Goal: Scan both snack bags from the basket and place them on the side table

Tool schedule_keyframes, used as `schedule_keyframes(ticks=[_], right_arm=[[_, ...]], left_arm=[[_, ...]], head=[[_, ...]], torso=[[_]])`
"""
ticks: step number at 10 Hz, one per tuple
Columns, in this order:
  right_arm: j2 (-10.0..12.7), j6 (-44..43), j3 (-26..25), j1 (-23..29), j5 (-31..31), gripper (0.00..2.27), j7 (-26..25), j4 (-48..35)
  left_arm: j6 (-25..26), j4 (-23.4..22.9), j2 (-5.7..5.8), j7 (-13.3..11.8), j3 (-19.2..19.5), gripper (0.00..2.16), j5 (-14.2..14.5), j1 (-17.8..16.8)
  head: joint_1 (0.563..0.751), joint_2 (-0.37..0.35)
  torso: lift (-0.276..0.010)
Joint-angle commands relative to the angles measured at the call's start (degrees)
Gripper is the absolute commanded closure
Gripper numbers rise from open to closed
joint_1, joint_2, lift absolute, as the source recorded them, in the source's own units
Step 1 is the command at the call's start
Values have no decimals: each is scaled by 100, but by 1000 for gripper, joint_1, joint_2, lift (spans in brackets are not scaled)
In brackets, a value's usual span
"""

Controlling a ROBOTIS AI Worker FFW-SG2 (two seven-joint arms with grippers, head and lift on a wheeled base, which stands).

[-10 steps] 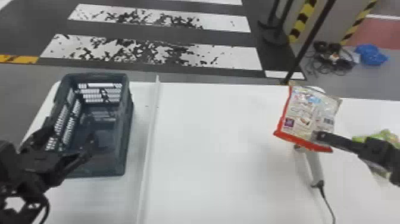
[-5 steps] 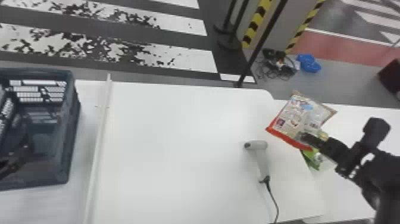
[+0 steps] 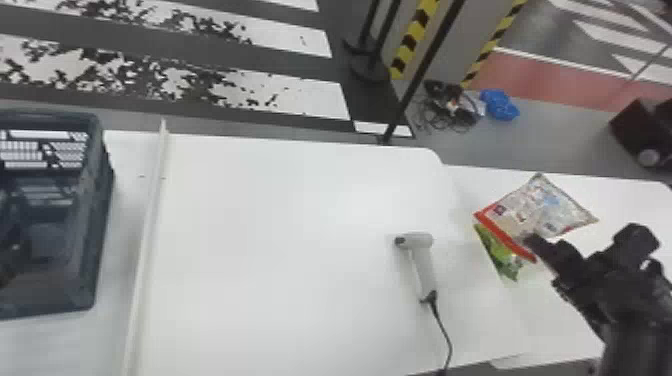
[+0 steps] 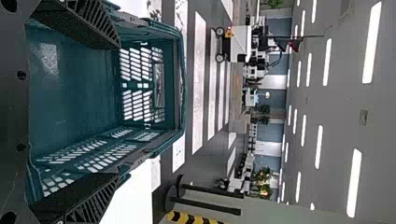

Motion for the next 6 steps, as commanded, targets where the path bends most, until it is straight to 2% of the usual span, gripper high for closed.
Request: schedule_keyframes(ticks=[1,2,3,4,6], right_arm=[[-177,-465,-108,-108,-316,2091,-88,771],[-247,-887,-126,-126,-439,1565,-141,1158],[-318,-1150,-99,-126,-571,448,-106,1395],[-300,-1326,-64,-126,-562,-2,-88,1422],[-239,-1590,32,-12,-580,46,-53,1281]], left_arm=[[0,-1,0,-6,-7,-2,0,1],[0,-10,0,-6,-16,-2,0,1],[0,-10,0,-15,-16,-2,9,1],[-18,-19,0,-15,-34,-2,9,10],[-18,-45,-26,-24,-60,-2,0,19]], head=[[695,-350],[695,-350],[695,-350],[695,-350],[695,-350]], torso=[[-75],[-75],[-75],[-75],[-75]])
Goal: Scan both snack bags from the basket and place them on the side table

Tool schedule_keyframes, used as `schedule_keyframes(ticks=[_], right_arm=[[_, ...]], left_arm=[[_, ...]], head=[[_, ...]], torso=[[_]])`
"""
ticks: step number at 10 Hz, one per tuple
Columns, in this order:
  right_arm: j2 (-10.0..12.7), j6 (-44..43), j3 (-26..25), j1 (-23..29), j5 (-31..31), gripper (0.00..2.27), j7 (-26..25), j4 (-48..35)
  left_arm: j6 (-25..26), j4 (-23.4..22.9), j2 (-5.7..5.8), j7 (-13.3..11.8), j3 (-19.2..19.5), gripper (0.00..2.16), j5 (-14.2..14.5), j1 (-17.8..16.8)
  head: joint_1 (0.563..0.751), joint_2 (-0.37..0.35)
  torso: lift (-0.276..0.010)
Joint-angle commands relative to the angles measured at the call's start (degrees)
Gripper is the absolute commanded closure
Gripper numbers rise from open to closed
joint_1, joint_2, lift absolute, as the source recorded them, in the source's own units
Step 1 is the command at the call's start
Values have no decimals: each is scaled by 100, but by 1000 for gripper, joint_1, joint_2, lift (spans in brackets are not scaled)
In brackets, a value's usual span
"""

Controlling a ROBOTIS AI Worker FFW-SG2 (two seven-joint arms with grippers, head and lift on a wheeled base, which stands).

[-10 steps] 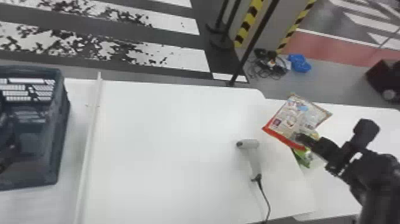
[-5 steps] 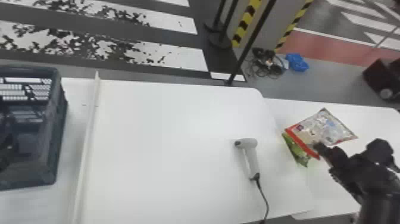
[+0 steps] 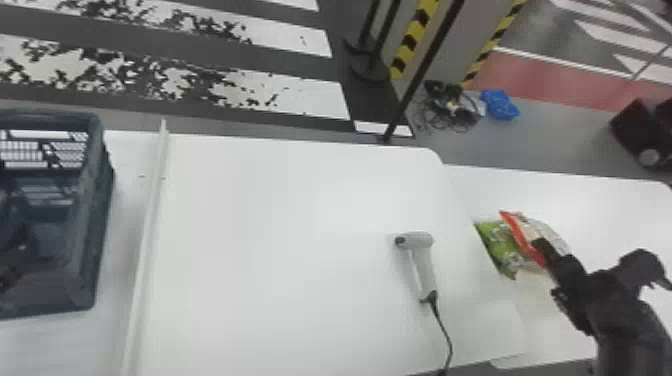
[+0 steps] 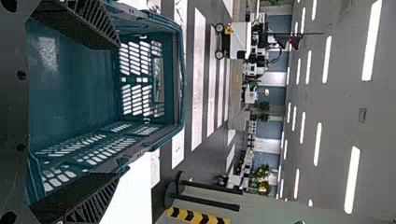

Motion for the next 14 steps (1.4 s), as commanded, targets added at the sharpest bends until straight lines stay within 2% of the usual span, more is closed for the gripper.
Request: schedule_keyframes(ticks=[1,2,3,5,7,8,9,12,14], right_arm=[[126,-140,120,170,-4,56,7,-423],[372,-210,217,407,14,56,7,-1056],[706,-368,516,899,49,56,7,-1979],[1225,-1388,1518,2077,269,56,15,-3675],[1533,-2636,2695,2877,1077,56,-11,-4669],[1673,-2987,3179,3079,1473,56,-72,-4888],[1743,-3479,3662,3220,1965,56,-152,-4915],[1787,-4569,4875,3633,2976,36,-609,-4686],[1858,-4727,5174,3694,3125,29,-688,-4466]], left_arm=[[13,-50,-11,5,-2,-2,-9,2],[13,-94,-29,5,-28,-2,-9,2],[13,-138,-37,5,-90,-2,-26,-25],[101,-261,-108,31,-239,-2,-158,-86],[189,-358,-187,84,-459,-2,-316,-95],[189,-375,-213,163,-547,-2,-343,-86],[189,-367,-213,251,-653,-2,-431,-78],[189,-323,-240,304,-758,-2,-501,-60],[154,-305,-240,313,-784,-2,-606,-16]], head=[[695,-350],[695,-350],[695,-350],[695,-350],[695,-350],[695,-338],[695,-280],[695,-137],[695,-77]], torso=[[-75],[-75],[-75],[-75],[-75],[-75],[-75],[-75],[-75]])
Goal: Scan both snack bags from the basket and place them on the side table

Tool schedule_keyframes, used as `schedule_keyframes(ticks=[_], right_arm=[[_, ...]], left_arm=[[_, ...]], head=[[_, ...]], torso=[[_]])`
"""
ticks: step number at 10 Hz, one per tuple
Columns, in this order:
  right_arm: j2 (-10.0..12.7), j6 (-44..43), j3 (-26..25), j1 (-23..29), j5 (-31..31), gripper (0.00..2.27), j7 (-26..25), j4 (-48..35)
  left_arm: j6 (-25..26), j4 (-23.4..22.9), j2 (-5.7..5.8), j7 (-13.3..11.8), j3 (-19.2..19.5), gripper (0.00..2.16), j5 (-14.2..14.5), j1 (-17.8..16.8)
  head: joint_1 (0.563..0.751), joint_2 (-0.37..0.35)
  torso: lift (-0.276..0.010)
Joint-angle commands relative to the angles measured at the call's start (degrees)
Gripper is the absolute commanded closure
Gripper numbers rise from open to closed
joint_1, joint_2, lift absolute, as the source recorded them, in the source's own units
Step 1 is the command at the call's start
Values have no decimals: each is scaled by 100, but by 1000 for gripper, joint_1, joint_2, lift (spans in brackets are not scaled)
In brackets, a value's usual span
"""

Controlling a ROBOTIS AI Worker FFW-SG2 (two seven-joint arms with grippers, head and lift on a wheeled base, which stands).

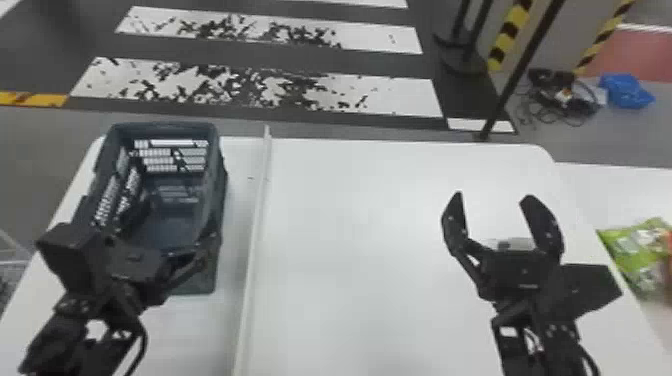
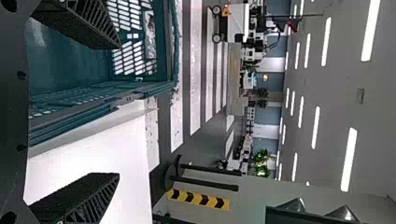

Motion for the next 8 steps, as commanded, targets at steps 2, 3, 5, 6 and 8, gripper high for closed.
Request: schedule_keyframes(ticks=[2,3,5,6,8], right_arm=[[10,-22,88,87,56,33,1,126],[2,-22,88,105,56,33,1,126],[2,-4,88,105,56,33,1,118],[2,-4,88,114,56,33,10,126],[2,13,123,114,56,33,10,135]], left_arm=[[-327,23,-1,0,-37,-2,-78,96],[-397,23,-9,0,-55,-2,-87,113],[-960,32,-27,-9,-72,-2,-95,201],[-942,32,-27,-9,-81,-2,-95,219],[-925,32,-27,9,-72,-2,-95,228]], head=[[695,-40],[695,-38],[695,-41],[695,-44],[695,-44]], torso=[[-75],[-75],[-75],[-75],[-75]])
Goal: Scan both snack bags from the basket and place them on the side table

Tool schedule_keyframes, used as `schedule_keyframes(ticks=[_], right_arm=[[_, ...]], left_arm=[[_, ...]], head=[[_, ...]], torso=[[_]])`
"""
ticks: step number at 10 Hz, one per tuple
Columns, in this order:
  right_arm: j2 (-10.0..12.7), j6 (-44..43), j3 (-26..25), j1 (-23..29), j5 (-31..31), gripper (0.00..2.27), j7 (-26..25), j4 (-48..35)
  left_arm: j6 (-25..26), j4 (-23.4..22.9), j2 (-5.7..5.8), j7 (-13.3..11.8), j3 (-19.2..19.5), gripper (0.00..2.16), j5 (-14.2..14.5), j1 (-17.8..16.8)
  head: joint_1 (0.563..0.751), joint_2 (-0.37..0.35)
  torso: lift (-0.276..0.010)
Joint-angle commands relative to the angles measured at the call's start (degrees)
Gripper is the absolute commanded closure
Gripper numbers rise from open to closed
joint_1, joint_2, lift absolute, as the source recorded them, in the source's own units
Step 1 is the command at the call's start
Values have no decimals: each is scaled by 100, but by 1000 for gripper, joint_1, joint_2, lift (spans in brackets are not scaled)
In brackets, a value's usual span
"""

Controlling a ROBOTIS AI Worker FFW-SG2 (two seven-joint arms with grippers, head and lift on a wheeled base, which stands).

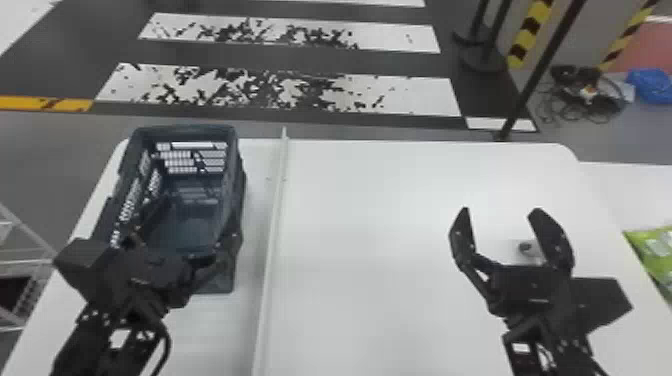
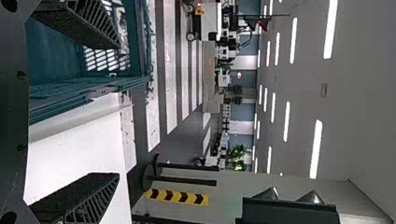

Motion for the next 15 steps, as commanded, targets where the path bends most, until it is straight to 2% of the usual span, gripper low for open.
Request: schedule_keyframes(ticks=[1,11,15], right_arm=[[-8,9,23,1,0,33,0,21],[-8,97,163,1,185,33,0,3],[-8,115,190,1,193,33,-9,3]], left_arm=[[14,-2,9,21,2,-2,0,1],[67,42,97,82,73,-2,97,-16],[49,68,62,82,90,-2,88,-7]], head=[[695,-42],[695,-18],[695,-1]], torso=[[-75],[-75],[-75]])
